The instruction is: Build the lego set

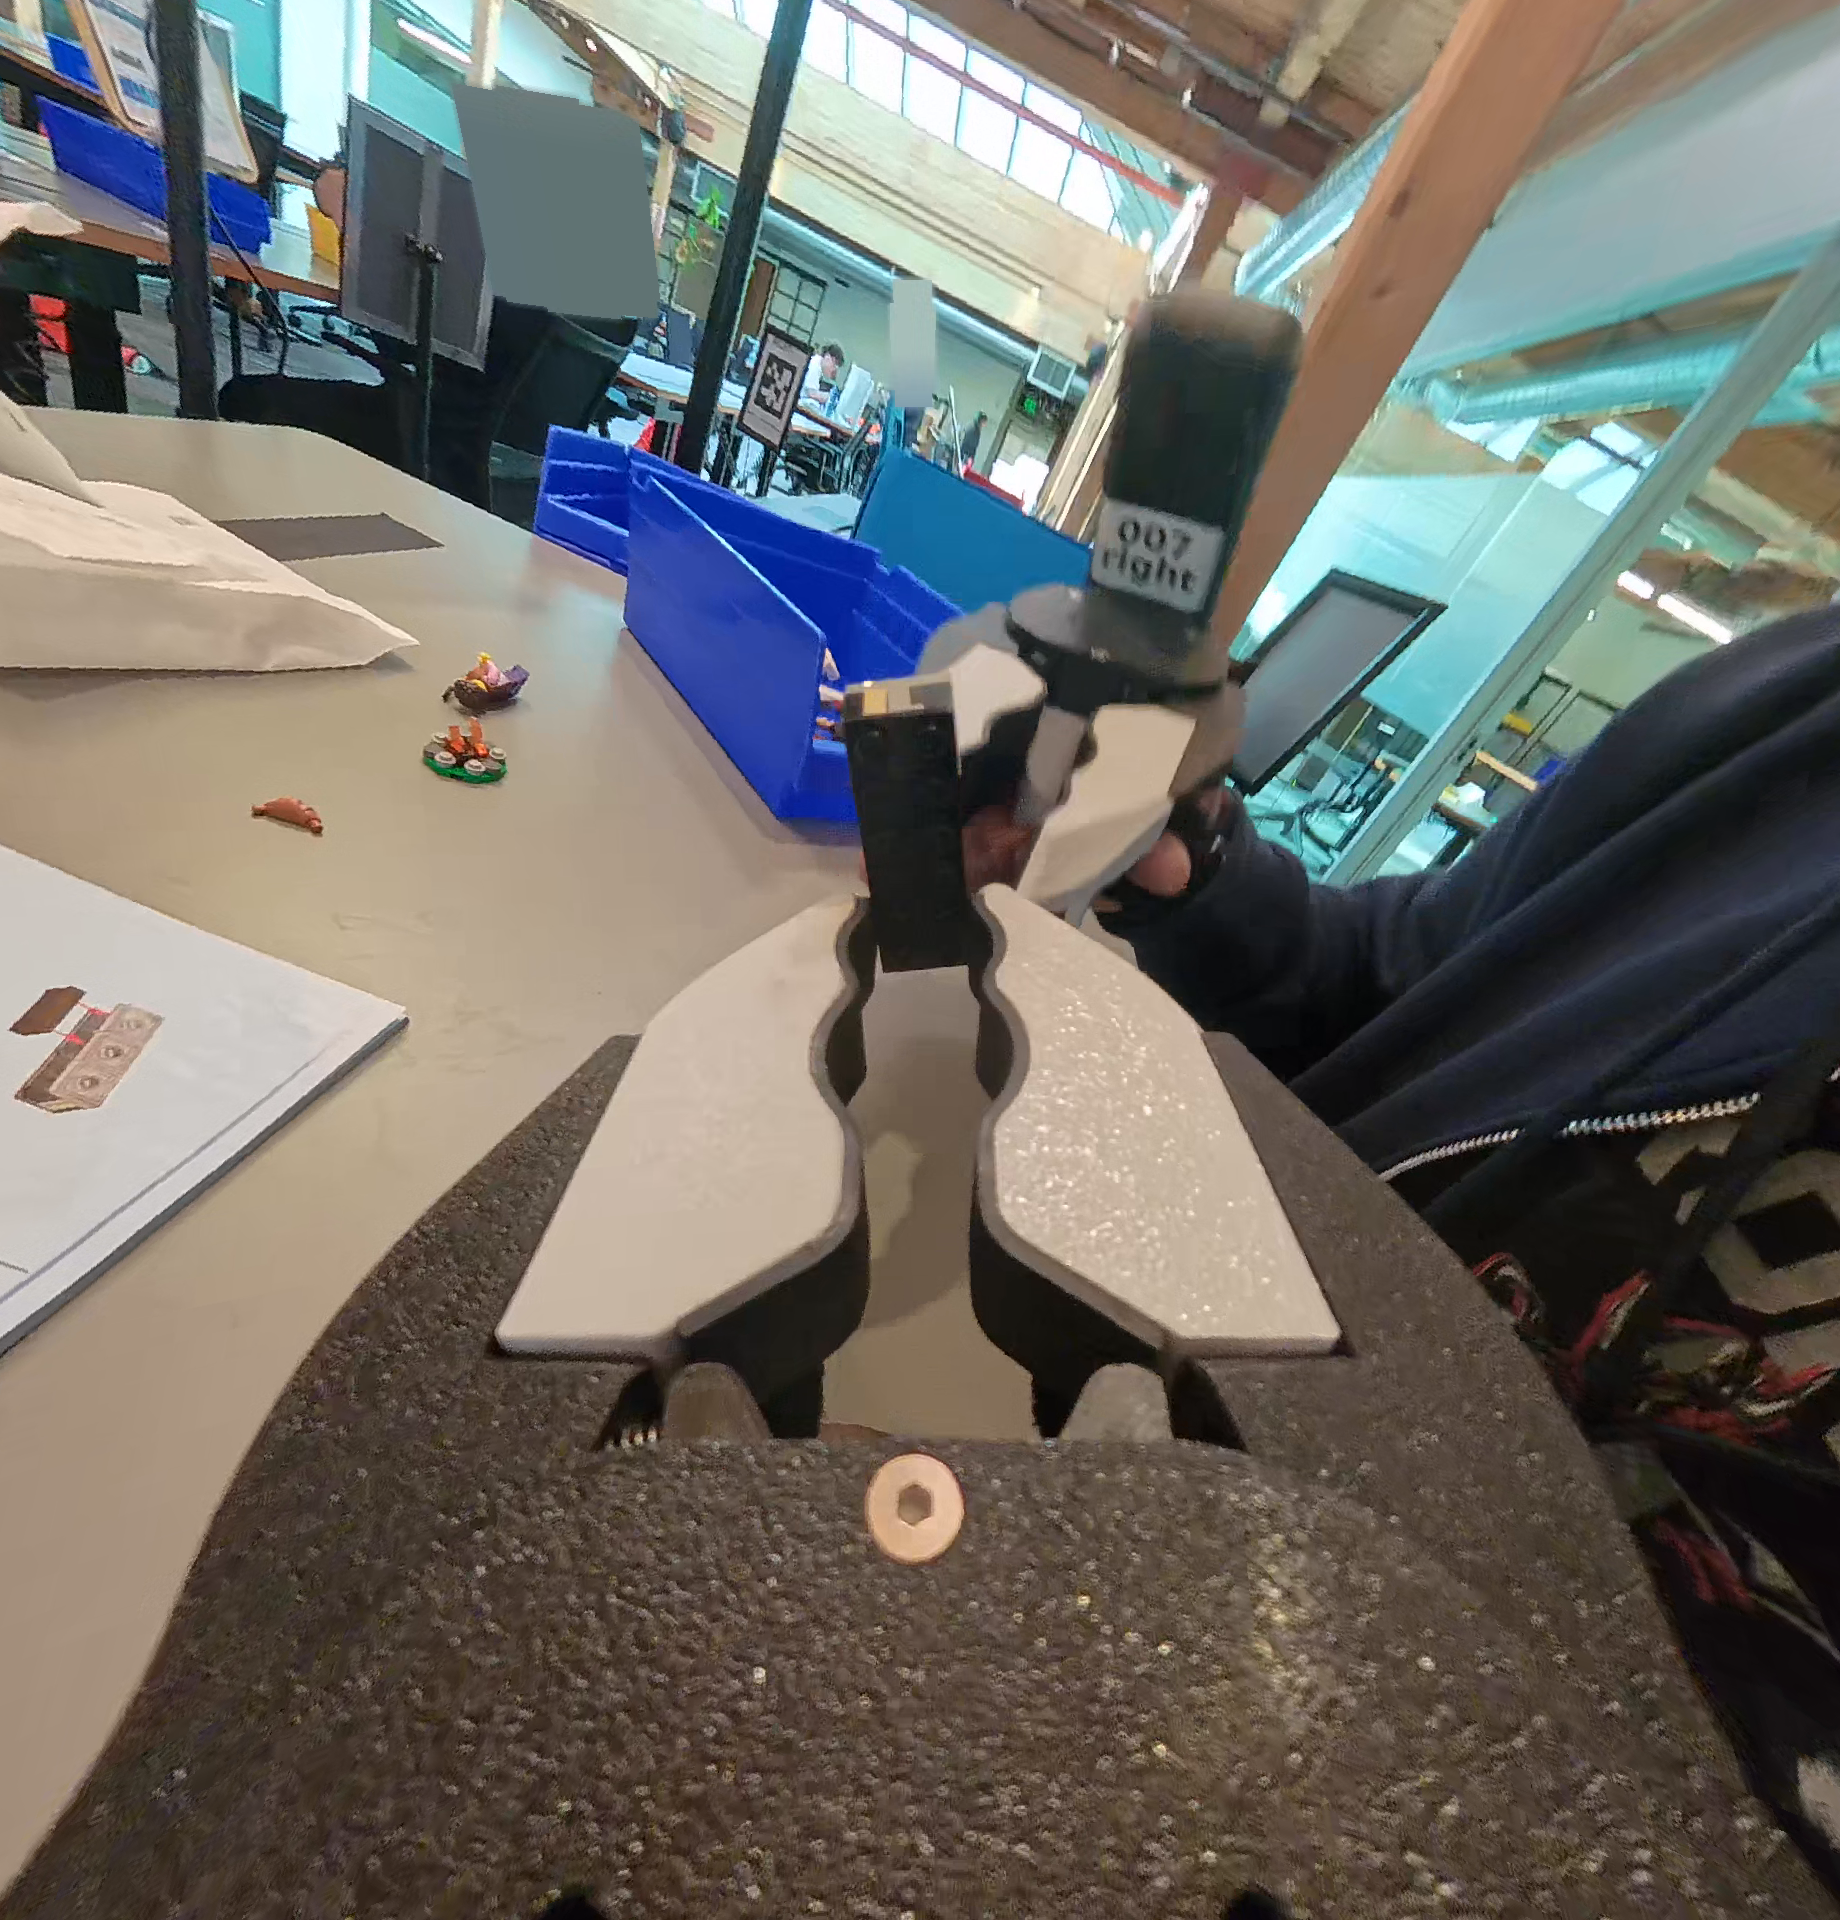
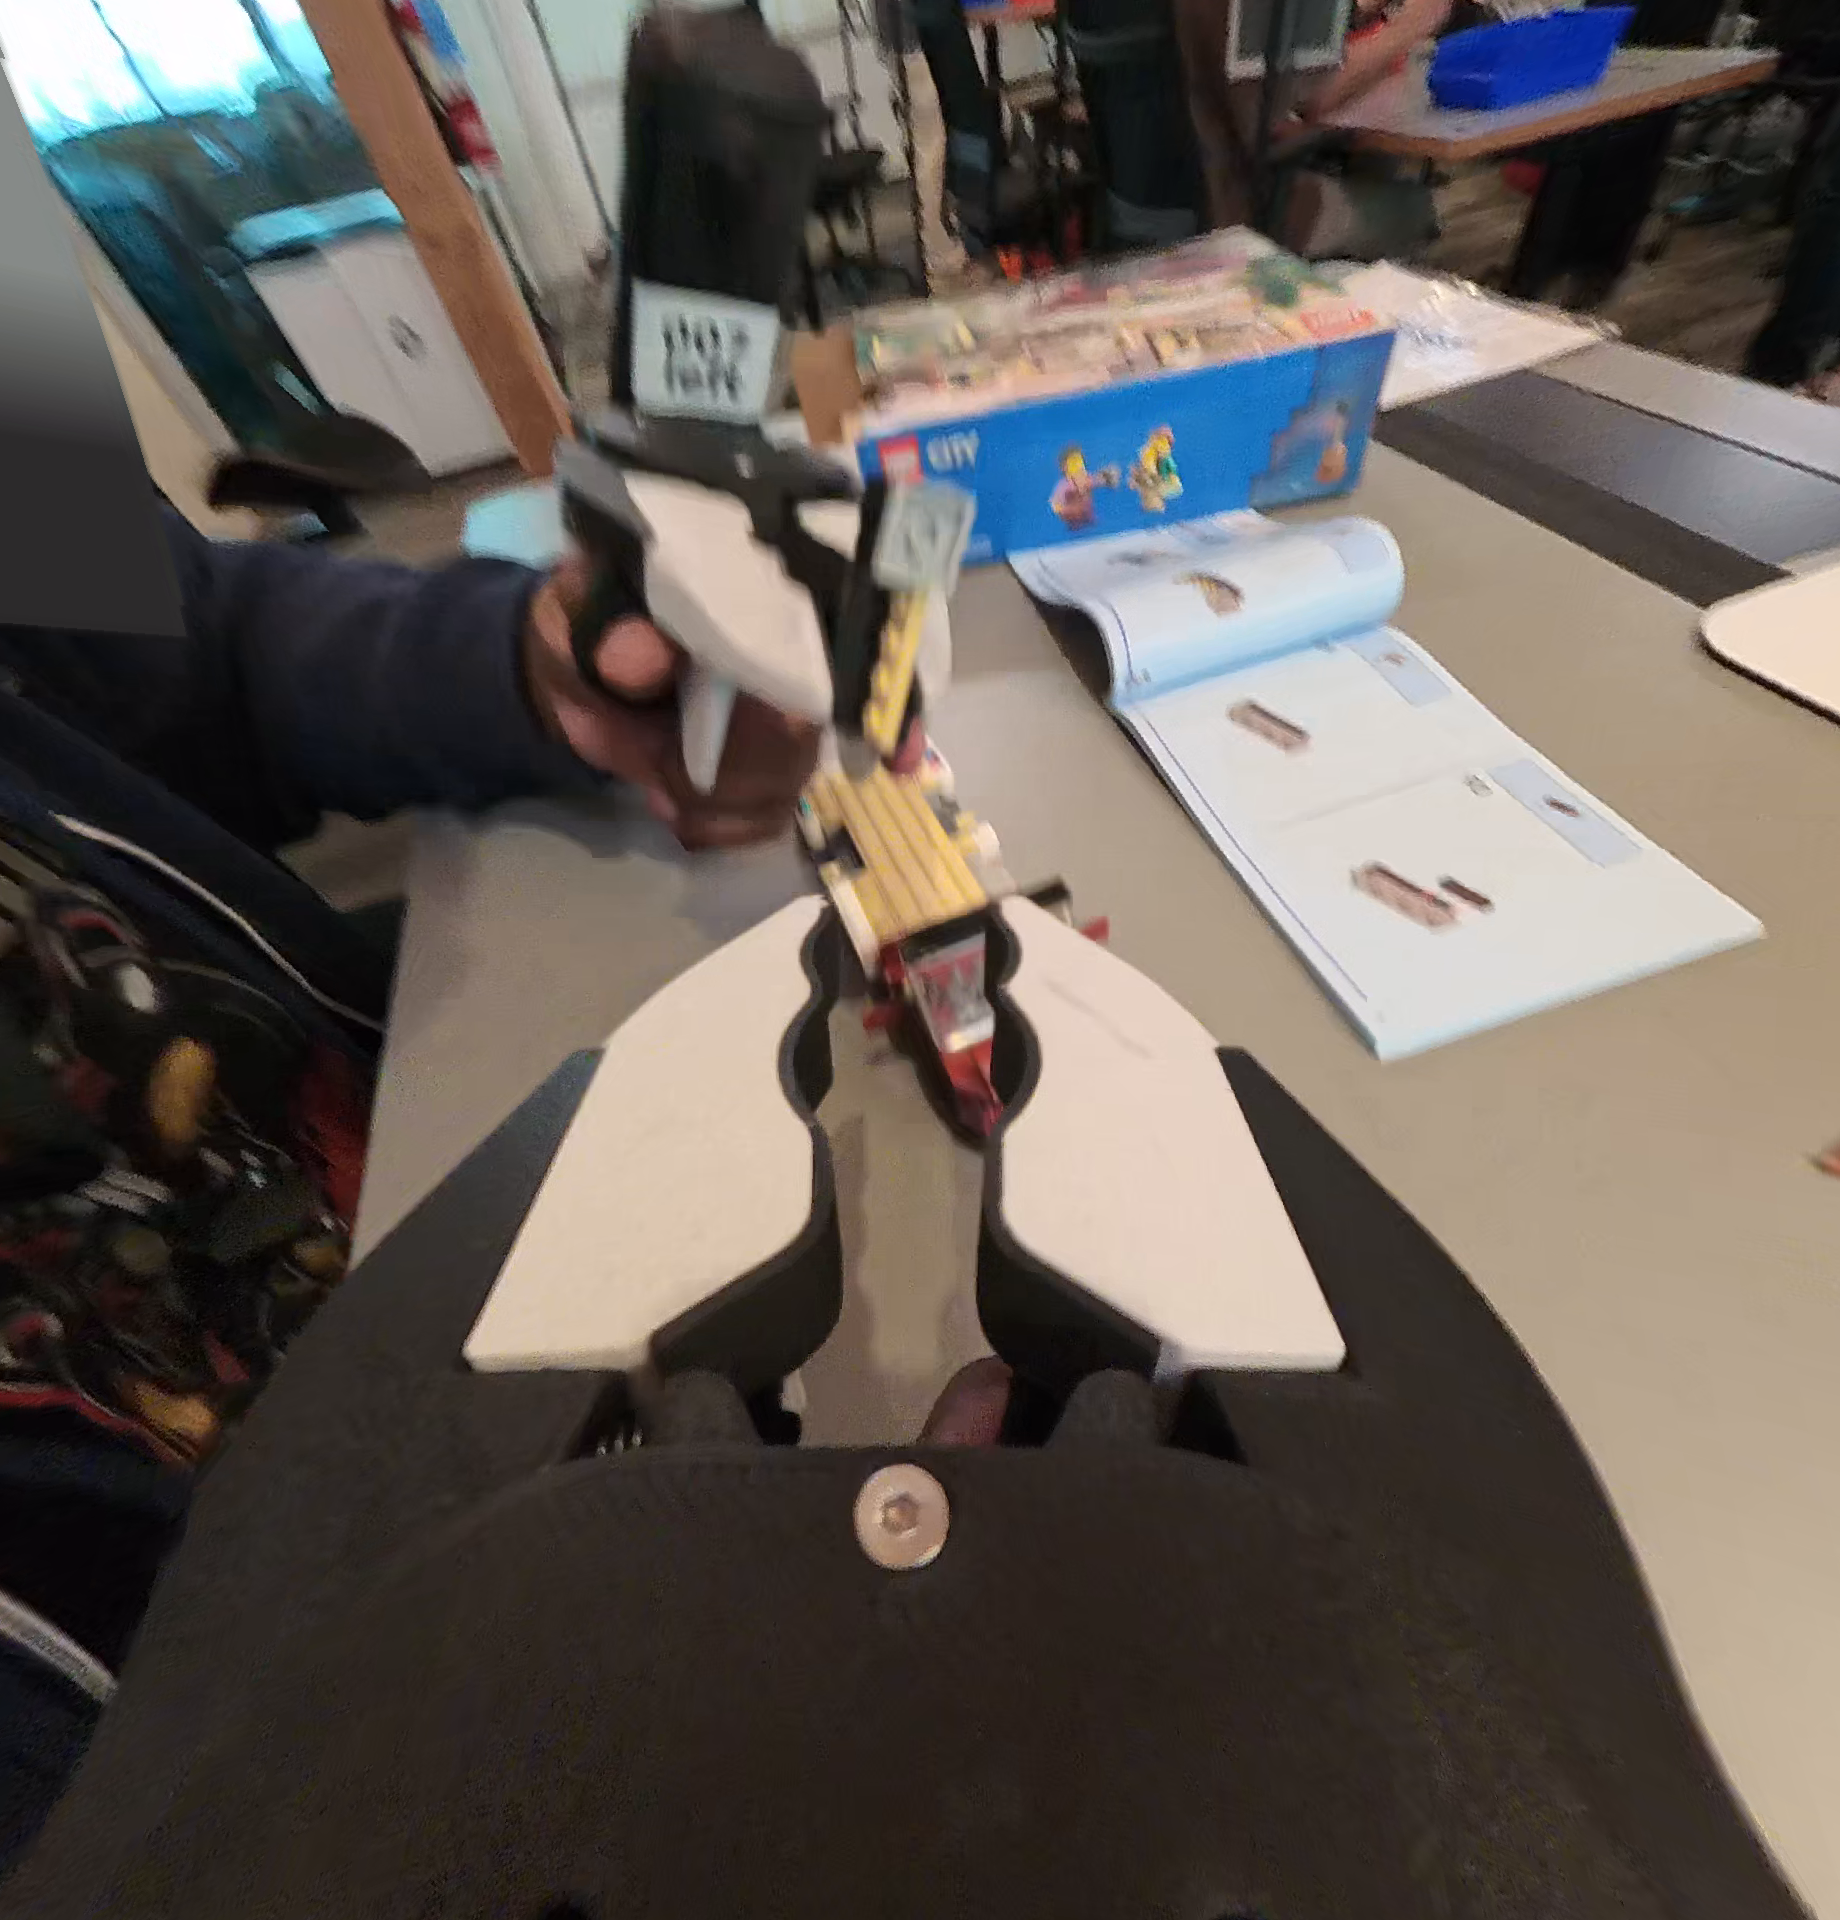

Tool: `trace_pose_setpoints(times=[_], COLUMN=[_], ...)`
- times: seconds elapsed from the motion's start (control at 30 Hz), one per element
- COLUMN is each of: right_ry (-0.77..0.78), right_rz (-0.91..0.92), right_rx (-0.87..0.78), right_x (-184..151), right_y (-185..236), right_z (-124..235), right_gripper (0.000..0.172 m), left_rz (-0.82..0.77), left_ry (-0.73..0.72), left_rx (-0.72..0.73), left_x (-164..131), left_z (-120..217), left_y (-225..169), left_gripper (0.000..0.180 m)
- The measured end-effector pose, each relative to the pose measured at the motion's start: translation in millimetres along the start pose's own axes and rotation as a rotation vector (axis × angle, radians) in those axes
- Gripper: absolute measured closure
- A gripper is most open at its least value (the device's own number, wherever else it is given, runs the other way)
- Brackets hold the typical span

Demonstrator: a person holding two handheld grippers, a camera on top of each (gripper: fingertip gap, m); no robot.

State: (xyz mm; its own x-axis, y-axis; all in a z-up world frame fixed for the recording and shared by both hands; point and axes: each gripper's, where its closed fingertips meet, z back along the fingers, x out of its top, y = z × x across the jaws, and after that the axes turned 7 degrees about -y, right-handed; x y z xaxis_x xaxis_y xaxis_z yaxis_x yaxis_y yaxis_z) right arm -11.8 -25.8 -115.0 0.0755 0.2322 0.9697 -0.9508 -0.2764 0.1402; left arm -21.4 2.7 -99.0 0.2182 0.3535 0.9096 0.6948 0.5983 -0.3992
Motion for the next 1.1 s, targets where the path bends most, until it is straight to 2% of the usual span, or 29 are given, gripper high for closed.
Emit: trace_pose_setpoints(times=[0.17,0.37,0.6,0.77,0.97,1.1], right_ry=[0.135,0.300,0.434,0.504,0.556,0.547], right_rz=[0.065,0.083,0.163,0.098,0.042,0.017], right_rx=[-0.111,-0.158,-0.180,-0.252,-0.322,-0.339], right_x=[-40,-83,-108,-115,-130,-129], right_y=[8,33,44,38,40,53], right_z=[33,63,50,38,30,27], right_gripper=[0.146,0.146,0.151,0.150,0.150,0.151], left_rz=[0.058,-0.039,-0.134,-0.256,-0.234,-0.147], left_ry=[-0.049,-0.032,0.031,0.096,0.096,0.057], left_rx=[0.003,0.074,0.154,0.210,0.207,0.203], left_x=[8,-10,-48,-61,-63,-58], left_z=[2,4,1,3,1,6], left_y=[-10,-37,-50,-47,-47,-43], left_gripper=[0.164,0.163,0.163,0.163,0.163,0.163])
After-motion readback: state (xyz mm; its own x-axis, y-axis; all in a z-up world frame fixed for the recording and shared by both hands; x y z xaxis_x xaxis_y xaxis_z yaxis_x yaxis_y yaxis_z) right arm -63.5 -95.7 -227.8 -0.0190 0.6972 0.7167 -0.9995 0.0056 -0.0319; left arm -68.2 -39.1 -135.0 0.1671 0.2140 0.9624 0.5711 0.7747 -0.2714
